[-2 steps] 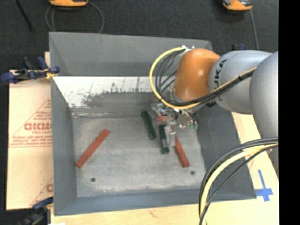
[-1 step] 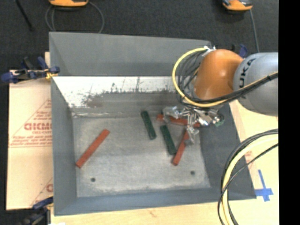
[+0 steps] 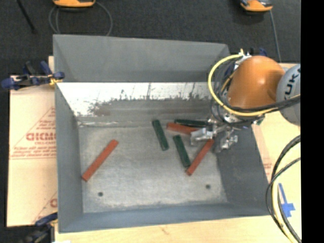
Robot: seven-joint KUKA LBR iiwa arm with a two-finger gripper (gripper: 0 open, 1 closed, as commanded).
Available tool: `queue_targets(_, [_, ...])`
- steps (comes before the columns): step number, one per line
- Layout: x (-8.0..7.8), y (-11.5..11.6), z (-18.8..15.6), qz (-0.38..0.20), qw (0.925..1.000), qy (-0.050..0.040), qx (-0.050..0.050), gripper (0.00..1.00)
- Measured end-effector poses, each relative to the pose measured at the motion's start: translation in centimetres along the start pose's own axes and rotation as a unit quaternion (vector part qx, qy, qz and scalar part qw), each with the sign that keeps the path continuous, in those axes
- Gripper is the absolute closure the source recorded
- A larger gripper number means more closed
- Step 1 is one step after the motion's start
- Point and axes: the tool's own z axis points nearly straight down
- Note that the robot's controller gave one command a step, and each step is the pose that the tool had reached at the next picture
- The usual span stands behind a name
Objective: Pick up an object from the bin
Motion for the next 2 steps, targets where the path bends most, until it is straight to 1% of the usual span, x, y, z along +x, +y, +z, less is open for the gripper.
queue_targets(1, [0.0,-0.2,-0.1,0.001,1.0,-0.0017,0.006,1.0])
queue_targets(2, [-1.6,-0.4,-13.4,-0.004,0.9999,0.0055,0.01,1.0])
